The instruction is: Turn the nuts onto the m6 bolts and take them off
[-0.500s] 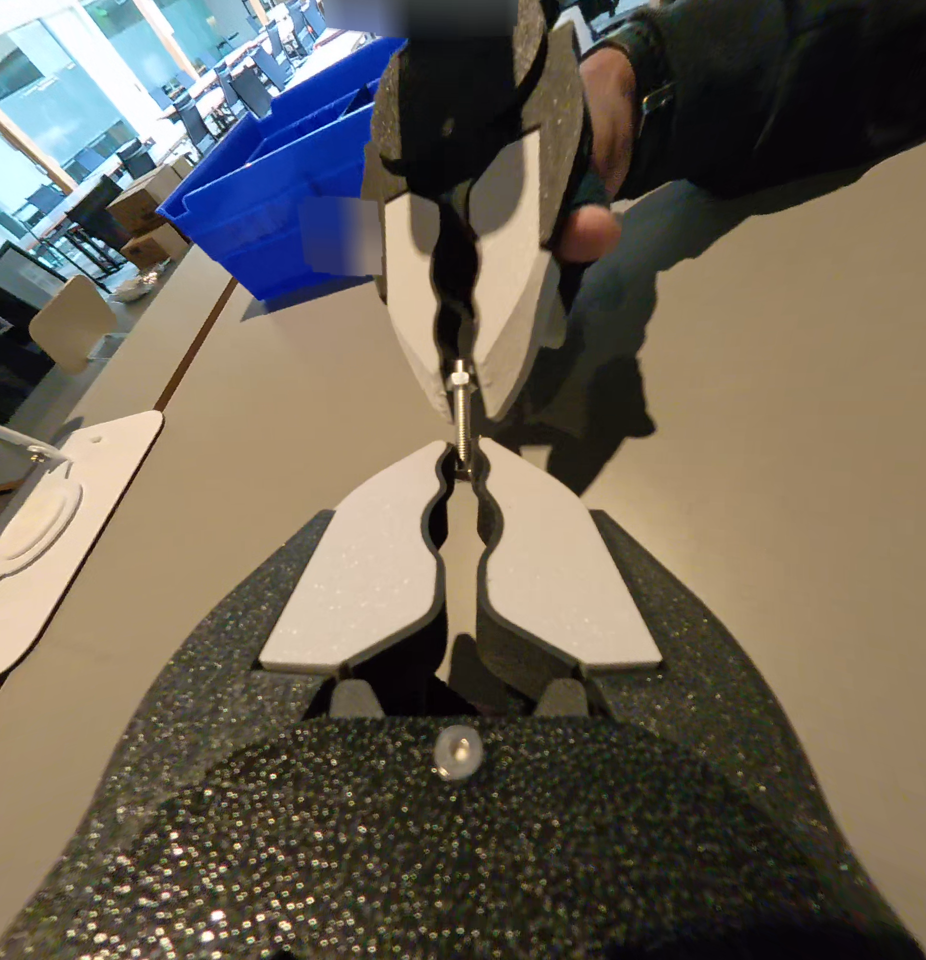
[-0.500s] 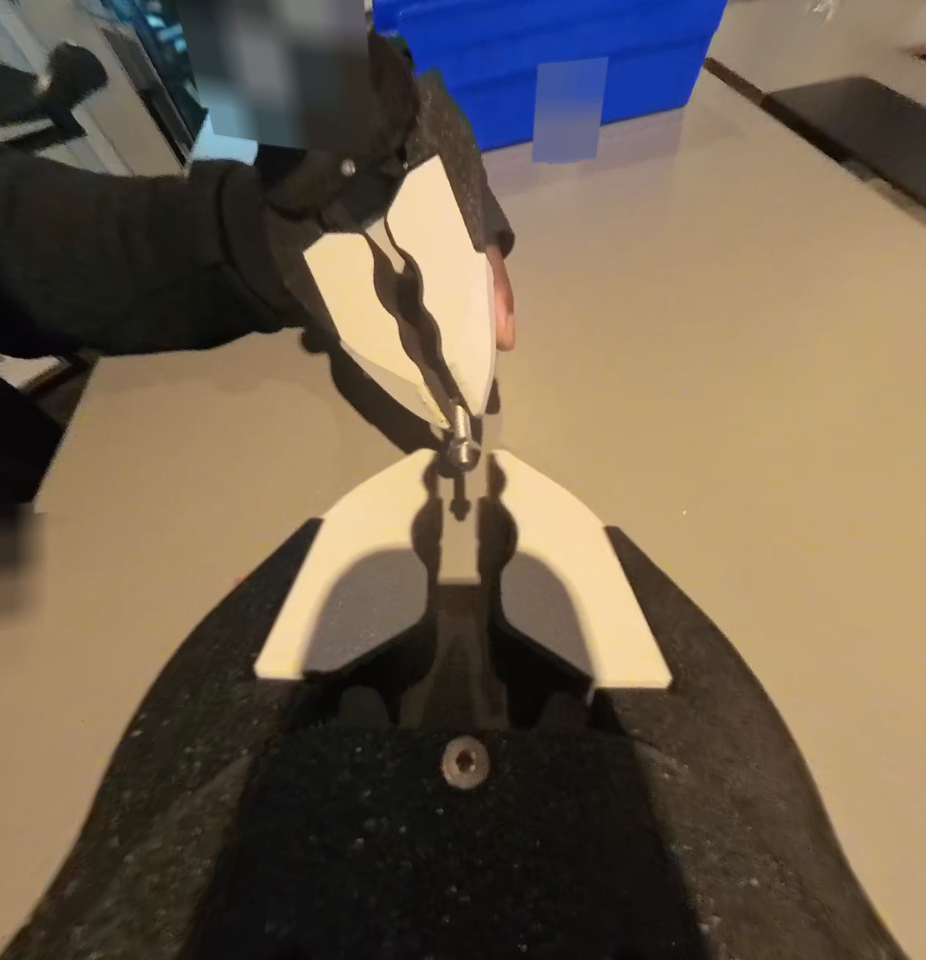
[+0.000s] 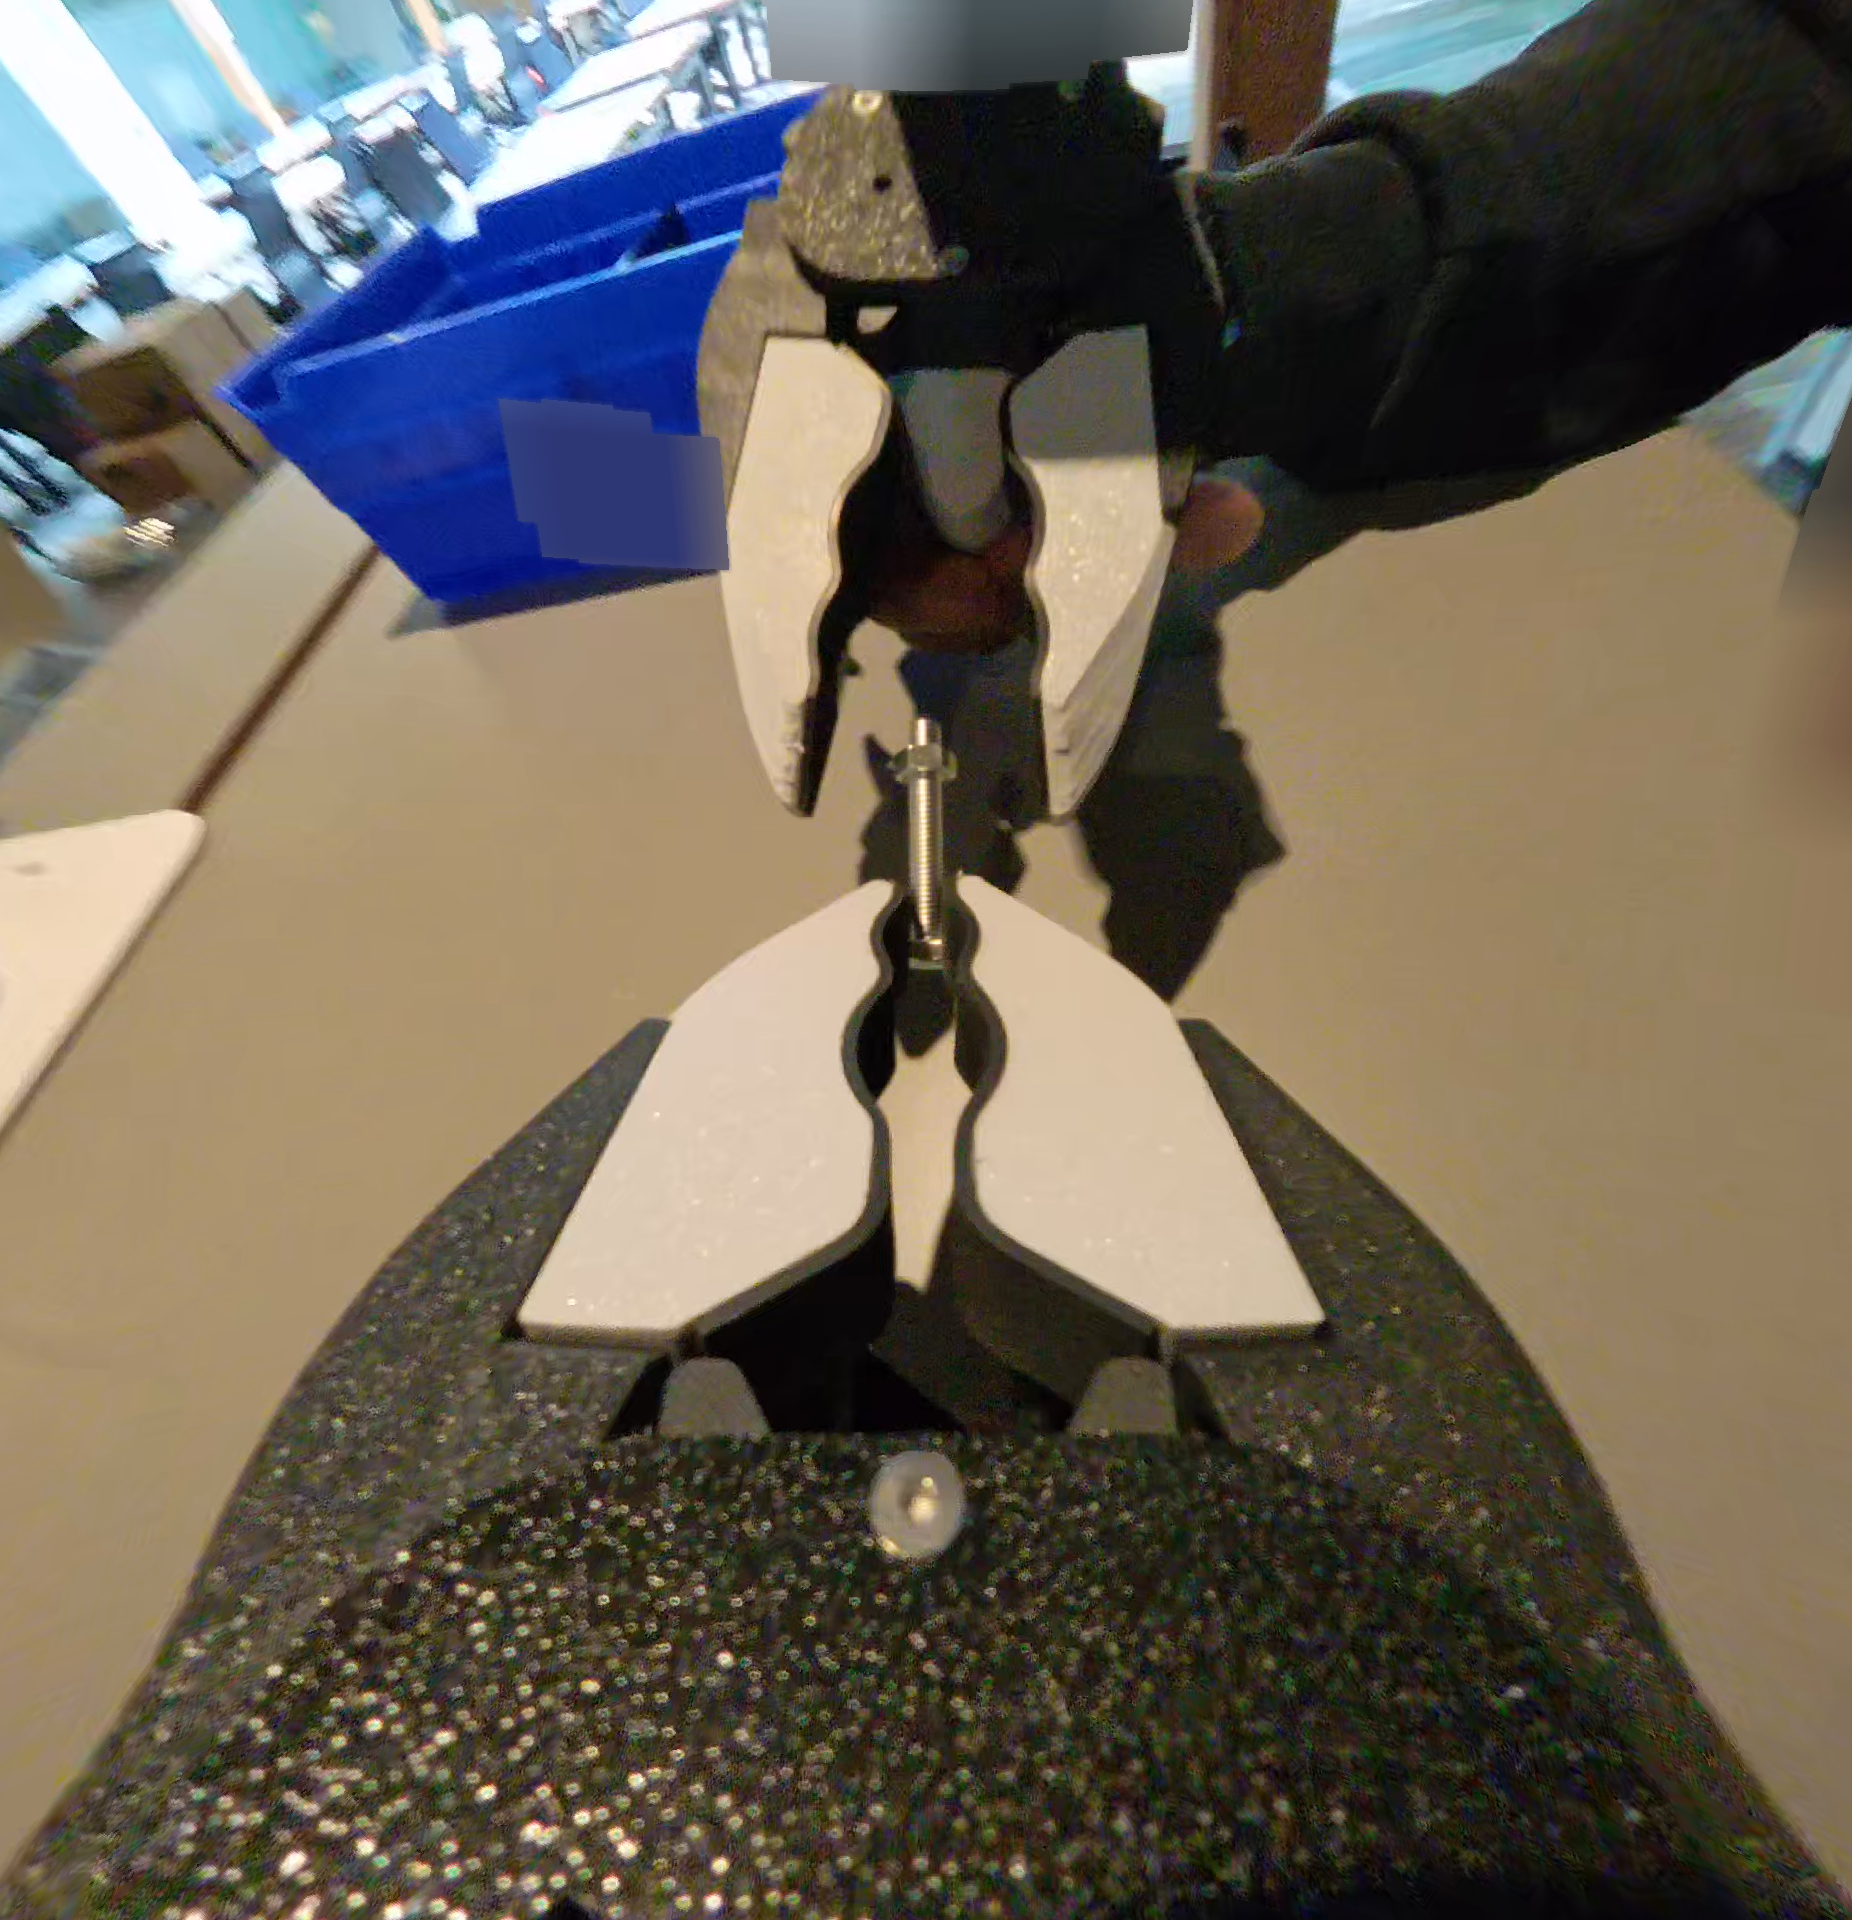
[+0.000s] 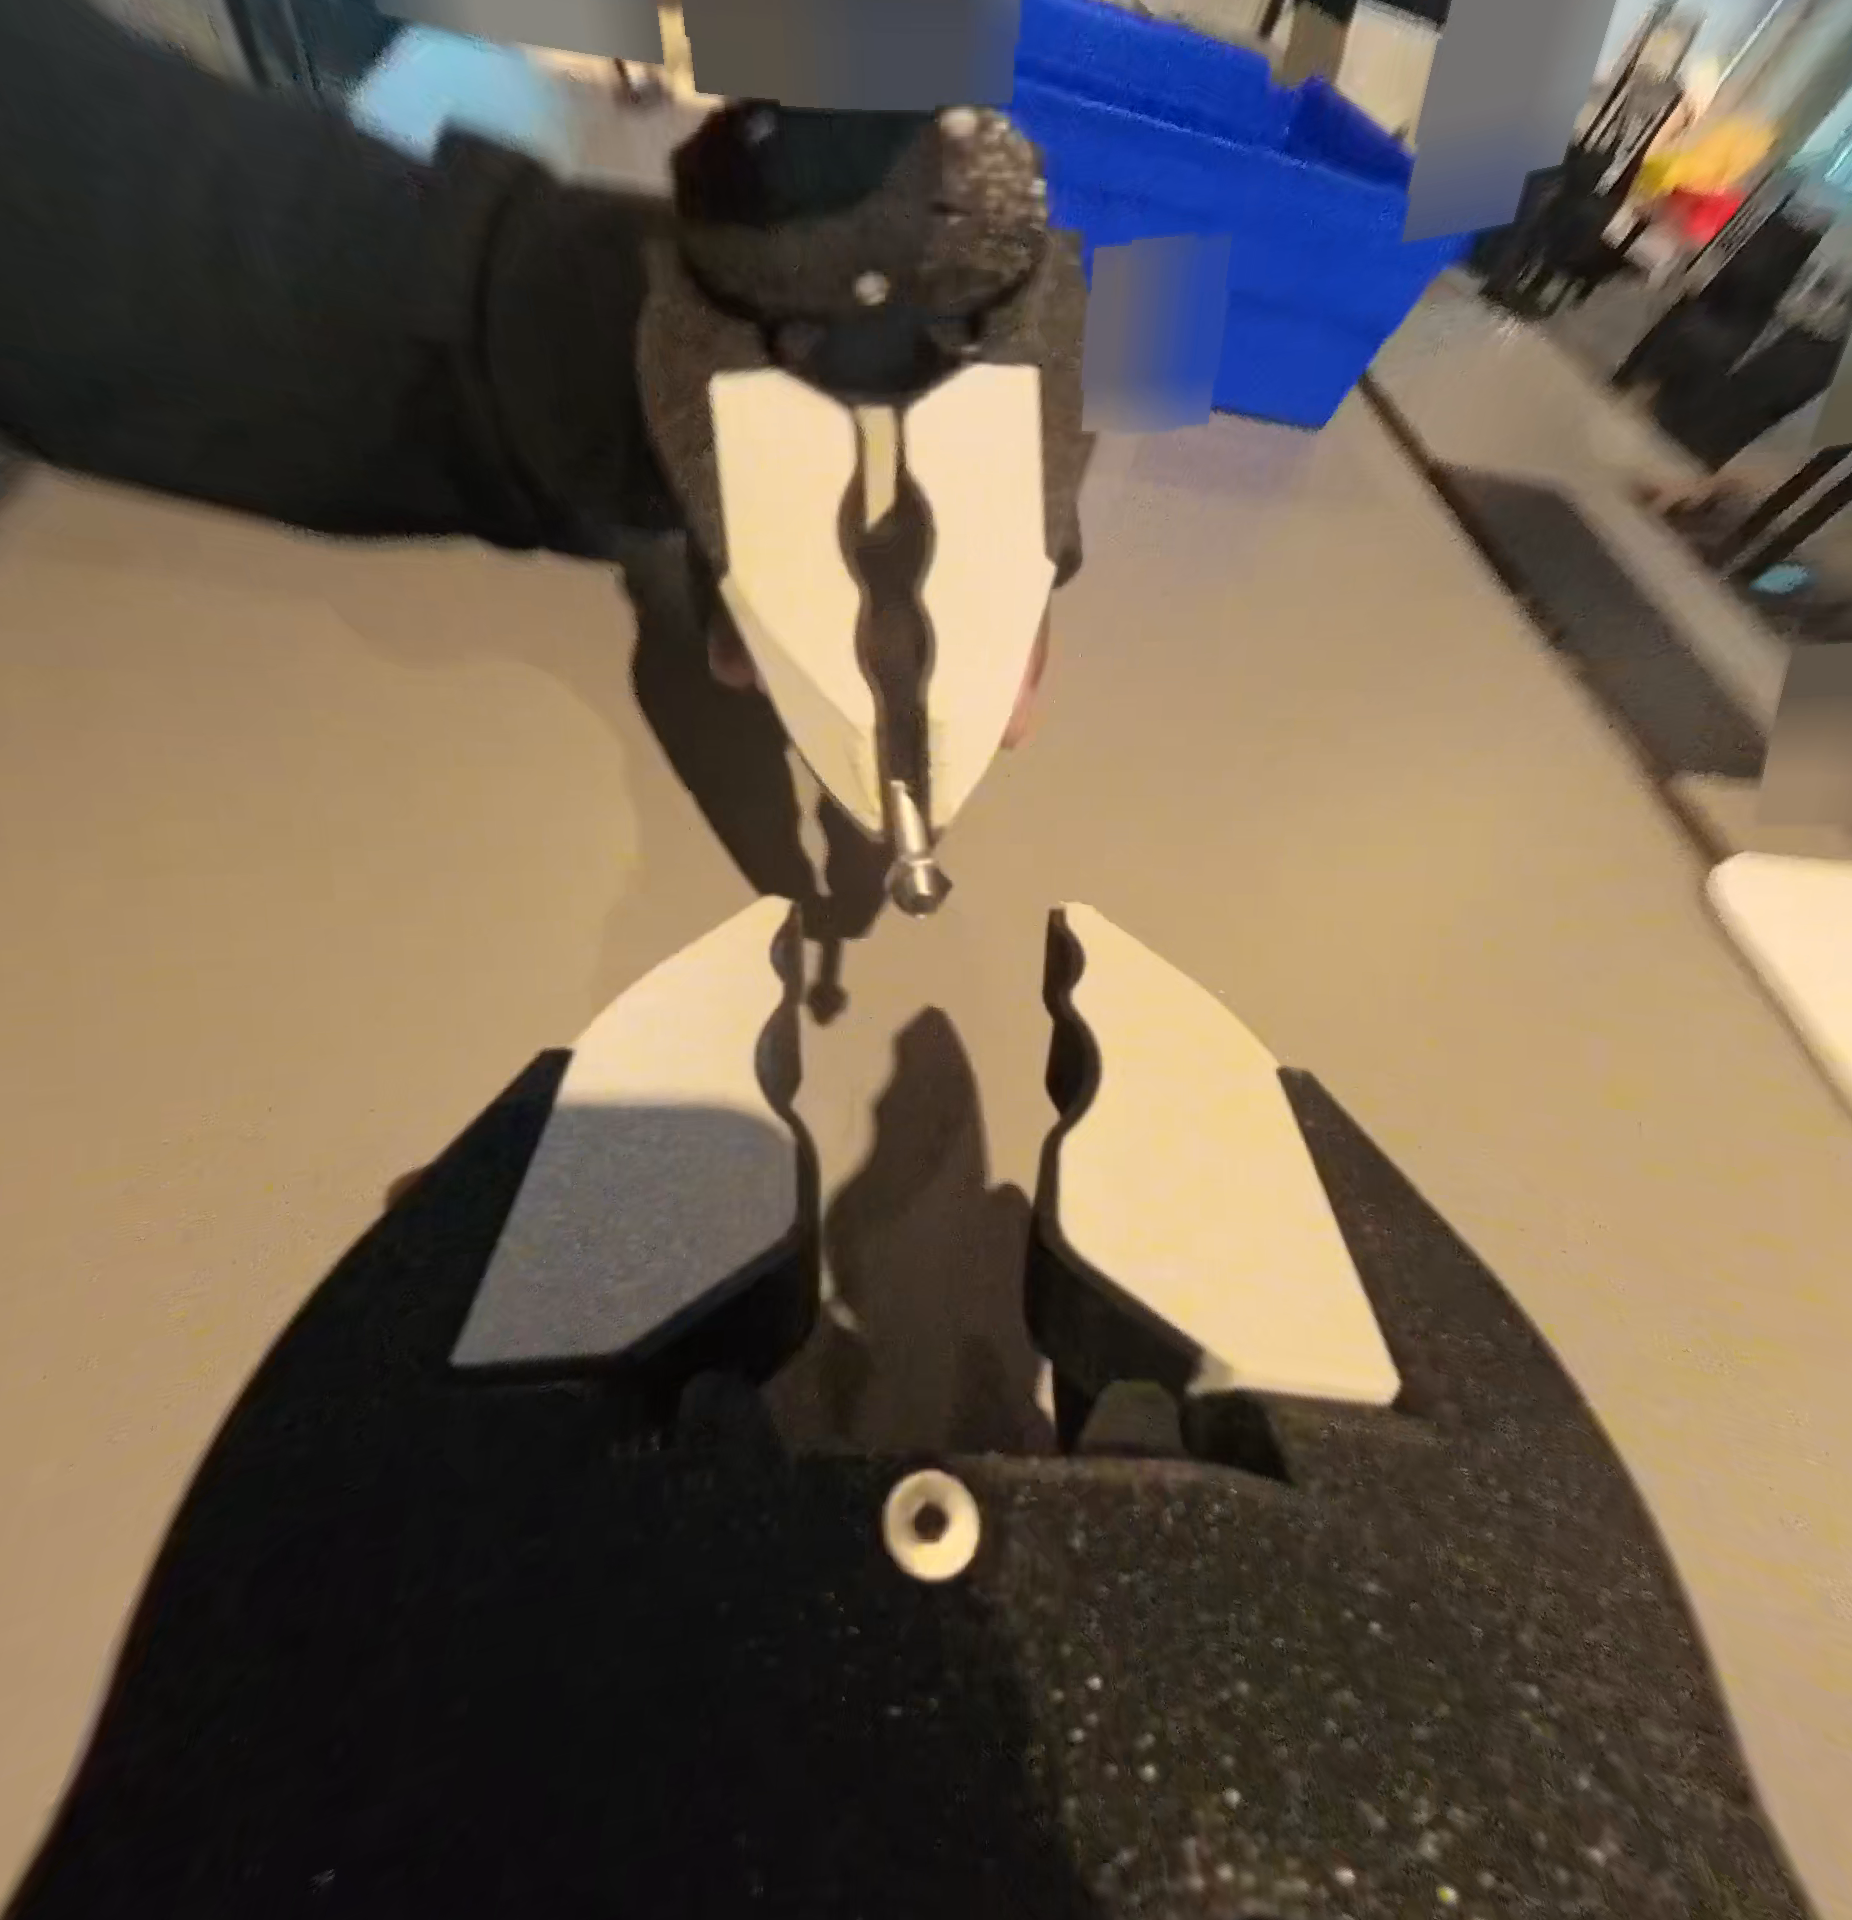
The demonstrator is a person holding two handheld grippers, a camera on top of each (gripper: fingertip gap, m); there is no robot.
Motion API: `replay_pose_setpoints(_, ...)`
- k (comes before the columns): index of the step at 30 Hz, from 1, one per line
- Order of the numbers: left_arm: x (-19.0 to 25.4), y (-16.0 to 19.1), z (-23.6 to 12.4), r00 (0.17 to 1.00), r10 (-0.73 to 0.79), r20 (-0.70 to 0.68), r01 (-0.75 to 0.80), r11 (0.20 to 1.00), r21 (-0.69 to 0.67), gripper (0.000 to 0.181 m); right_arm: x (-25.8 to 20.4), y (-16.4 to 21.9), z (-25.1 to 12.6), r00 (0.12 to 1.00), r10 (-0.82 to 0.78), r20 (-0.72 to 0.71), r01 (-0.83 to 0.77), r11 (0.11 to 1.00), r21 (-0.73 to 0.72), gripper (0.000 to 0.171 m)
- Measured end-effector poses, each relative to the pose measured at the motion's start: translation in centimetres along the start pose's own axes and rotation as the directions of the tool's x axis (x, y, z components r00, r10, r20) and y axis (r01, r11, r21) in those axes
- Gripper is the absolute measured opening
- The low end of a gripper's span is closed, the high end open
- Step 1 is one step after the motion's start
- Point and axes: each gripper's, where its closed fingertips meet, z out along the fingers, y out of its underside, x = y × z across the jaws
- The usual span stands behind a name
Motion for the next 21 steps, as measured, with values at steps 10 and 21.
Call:
replay_pose_setpoints(10, 0.4, 0.9, 0.6, 0.998, 0.061, 0.002, -0.060, 0.995, -0.081, 0.005, -0.5, 1.1, 0.9, 1.000, -0.002, 0.021, 0.004, 0.996, -0.087, 0.011)
replay_pose_setpoints(21, 0.7, 0.0, -0.2, 0.999, -0.021, -0.047, 0.020, 1.000, -0.020, 0.005, -0.2, -0.2, 0.3, 0.989, -0.136, -0.050, 0.136, 0.991, -0.001, 0.043)
